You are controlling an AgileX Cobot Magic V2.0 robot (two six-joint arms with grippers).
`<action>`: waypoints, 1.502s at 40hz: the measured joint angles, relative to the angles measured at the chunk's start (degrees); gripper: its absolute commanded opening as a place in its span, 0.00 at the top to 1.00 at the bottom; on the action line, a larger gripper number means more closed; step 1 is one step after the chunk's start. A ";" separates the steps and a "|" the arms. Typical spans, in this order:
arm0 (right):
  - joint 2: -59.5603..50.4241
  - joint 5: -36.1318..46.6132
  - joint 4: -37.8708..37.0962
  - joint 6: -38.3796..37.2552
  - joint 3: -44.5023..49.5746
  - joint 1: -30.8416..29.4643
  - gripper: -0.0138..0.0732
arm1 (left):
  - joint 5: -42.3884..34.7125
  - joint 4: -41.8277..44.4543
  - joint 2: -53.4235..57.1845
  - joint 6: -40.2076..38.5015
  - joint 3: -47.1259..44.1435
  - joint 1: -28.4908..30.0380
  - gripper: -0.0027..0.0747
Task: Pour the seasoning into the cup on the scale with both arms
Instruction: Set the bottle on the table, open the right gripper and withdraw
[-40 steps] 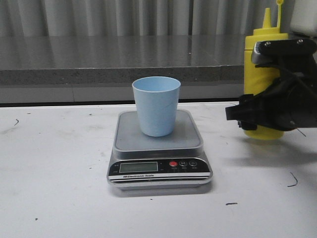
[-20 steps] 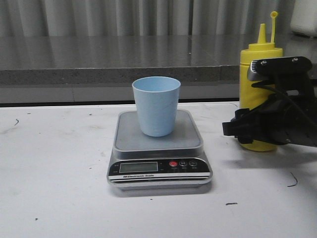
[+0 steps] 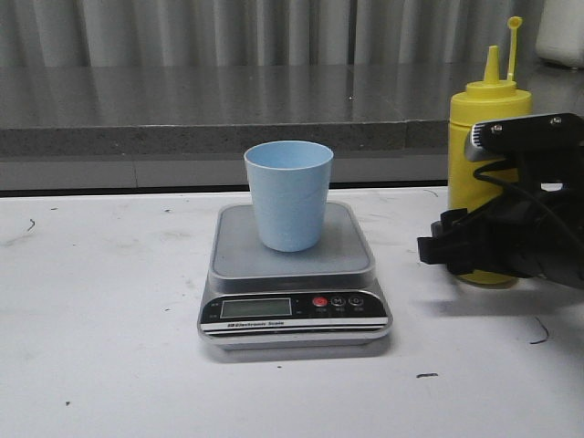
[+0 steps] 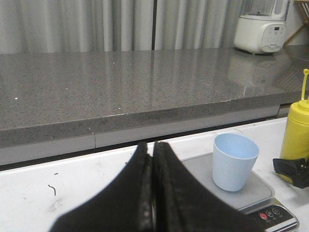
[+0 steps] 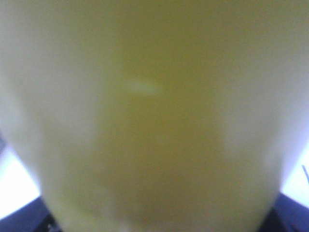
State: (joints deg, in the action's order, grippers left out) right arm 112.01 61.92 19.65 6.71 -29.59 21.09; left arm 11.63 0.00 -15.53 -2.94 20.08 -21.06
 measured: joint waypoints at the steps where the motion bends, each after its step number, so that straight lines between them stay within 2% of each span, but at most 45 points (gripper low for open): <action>1: 0.00 0.17 0.00 0.00 0.27 0.00 0.24 | 0.00 0.00 0.00 0.00 0.00 0.00 0.99; 5: 0.00 0.45 0.00 0.00 0.42 0.00 0.17 | 0.00 0.00 0.00 0.00 0.00 0.00 0.99; 8: 0.00 0.45 0.00 0.00 0.53 0.00 0.15 | 0.00 0.00 0.00 0.00 0.00 0.00 0.99; 27: 0.00 2.81 0.00 -0.25 2.43 0.00 0.15 | 0.00 0.00 0.00 0.00 0.00 0.00 0.99; 49: -0.32 5.28 -1.79 -9.78 8.54 0.00 0.15 | 0.00 0.00 0.00 0.00 0.00 0.00 0.99; 56: -2.33 6.10 -3.08 -12.52 12.95 0.00 0.17 | 0.00 0.00 0.00 0.00 0.00 0.00 0.99; 60: -4.39 5.35 -3.30 -12.61 15.31 0.00 0.26 | 0.00 0.00 0.00 0.00 0.00 0.00 0.99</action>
State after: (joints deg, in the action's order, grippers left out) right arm 107.63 67.27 16.35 -5.90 -14.29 21.09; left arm 11.63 0.00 -15.53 -2.94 20.08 -21.06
